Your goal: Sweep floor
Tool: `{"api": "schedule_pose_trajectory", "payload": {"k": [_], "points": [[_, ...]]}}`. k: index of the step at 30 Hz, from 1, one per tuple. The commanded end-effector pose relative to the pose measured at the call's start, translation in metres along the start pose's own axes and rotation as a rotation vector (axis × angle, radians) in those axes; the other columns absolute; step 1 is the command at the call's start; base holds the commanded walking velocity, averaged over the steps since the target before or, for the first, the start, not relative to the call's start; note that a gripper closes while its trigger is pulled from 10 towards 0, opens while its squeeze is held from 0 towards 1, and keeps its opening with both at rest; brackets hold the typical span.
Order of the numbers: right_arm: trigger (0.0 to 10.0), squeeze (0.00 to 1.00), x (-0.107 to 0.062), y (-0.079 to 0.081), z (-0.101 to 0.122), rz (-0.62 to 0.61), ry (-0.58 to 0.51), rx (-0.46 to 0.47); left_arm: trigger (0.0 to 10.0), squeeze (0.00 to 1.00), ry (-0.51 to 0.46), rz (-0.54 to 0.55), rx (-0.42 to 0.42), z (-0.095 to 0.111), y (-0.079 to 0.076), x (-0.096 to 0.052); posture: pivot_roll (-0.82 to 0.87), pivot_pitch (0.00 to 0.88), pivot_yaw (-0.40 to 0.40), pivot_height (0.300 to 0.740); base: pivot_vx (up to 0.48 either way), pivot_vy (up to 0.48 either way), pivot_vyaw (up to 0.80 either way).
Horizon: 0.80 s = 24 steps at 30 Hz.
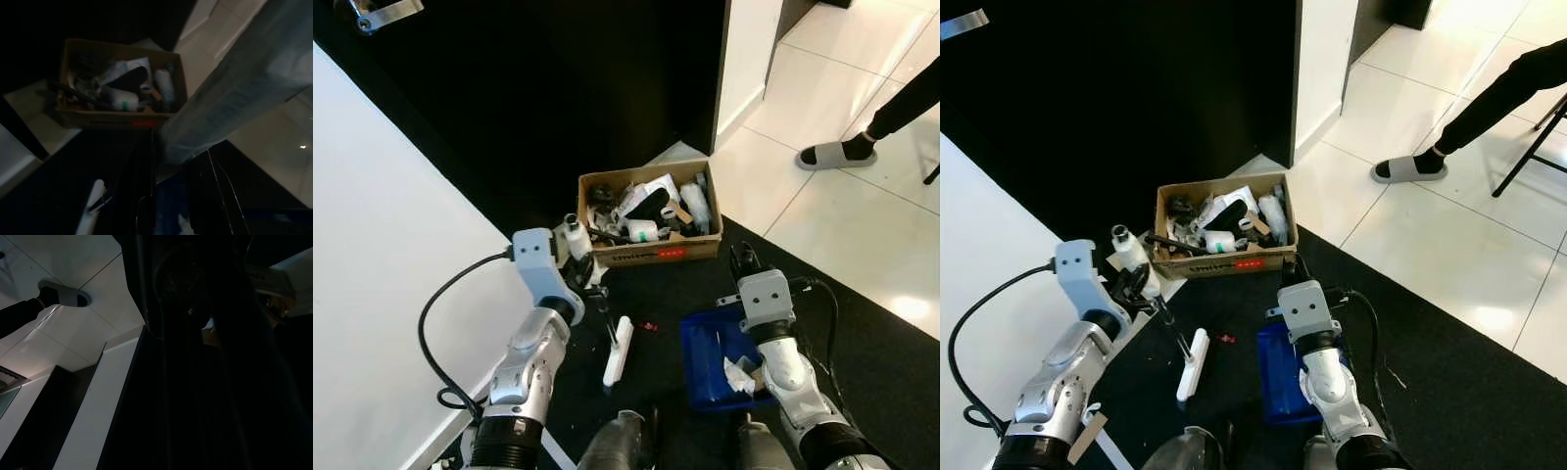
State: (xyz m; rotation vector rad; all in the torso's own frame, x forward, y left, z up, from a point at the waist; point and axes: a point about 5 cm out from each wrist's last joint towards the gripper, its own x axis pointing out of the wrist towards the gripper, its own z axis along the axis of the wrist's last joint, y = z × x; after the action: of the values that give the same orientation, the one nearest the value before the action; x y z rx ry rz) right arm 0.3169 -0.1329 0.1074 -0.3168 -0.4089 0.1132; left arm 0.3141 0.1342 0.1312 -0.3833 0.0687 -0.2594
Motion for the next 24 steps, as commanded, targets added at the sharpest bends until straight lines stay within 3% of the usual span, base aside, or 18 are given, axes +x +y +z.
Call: {"api": "schedule_pose_trajectory", "payload": {"k": [1, 5, 8, 13, 14, 18, 20, 21, 24], "points": [[10.0, 0.00, -0.011, 0.009, -0.010, 0.034, 0.060, 0.004, 10.0, 0.08, 0.031, -0.122, -0.090, -0.009, -0.021, -0.006, 0.08, 0.359, 0.159, 0.740, 0.000, 0.000, 0.00], [10.0, 0.00, -0.010, 0.011, -0.009, 0.035, 0.059, 0.006, 10.0, 0.07, 0.059, -0.181, -0.068, -0.007, -0.028, -0.018, 0.08, 0.355, 0.164, 0.740, 0.000, 0.000, 0.00], [10.0, 0.00, -0.011, 0.010, -0.011, 0.033, 0.065, 0.005, 10.0, 0.07, 0.083, -0.217, 0.030, -0.004, -0.025, -0.033, 0.10, 0.350, 0.169, 0.740, 0.000, 0.000, 0.00], [10.0, 0.00, -0.013, 0.008, -0.012, 0.028, 0.070, 0.003, 10.0, 0.07, 0.037, -0.109, 0.066, 0.020, 0.004, -0.045, 0.10, 0.348, 0.171, 0.740, 0.000, 0.000, 0.00], [10.0, 0.00, -0.013, 0.008, -0.012, 0.028, 0.070, 0.003, 10.0, 0.07, 0.037, -0.109, 0.066, 0.020, 0.004, -0.045, 0.10, 0.348, 0.171, 0.740, 0.000, 0.000, 0.00], [10.0, 0.00, -0.012, 0.007, -0.012, 0.026, 0.069, 0.002, 10.0, 0.07, -0.048, -0.003, 0.120, 0.054, 0.030, -0.046, 0.10, 0.347, 0.168, 0.740, 0.000, 0.000, 0.00], [10.0, 0.00, -0.012, 0.007, -0.012, 0.026, 0.069, 0.002, 10.0, 0.07, -0.064, 0.013, 0.135, 0.061, 0.034, -0.045, 0.11, 0.346, 0.165, 0.740, 0.000, 0.000, 0.00], [10.0, 0.00, -0.011, 0.007, -0.012, 0.028, 0.069, 0.002, 10.0, 0.07, -0.112, 0.060, 0.179, 0.079, 0.043, -0.044, 0.11, 0.346, 0.164, 0.740, 0.000, 0.000, 0.00], [10.0, 0.00, -0.011, 0.007, -0.012, 0.028, 0.068, 0.001, 10.0, 0.07, -0.137, 0.095, 0.216, 0.089, 0.049, -0.043, 0.11, 0.346, 0.164, 0.740, 0.000, 0.000, 0.00]]}}
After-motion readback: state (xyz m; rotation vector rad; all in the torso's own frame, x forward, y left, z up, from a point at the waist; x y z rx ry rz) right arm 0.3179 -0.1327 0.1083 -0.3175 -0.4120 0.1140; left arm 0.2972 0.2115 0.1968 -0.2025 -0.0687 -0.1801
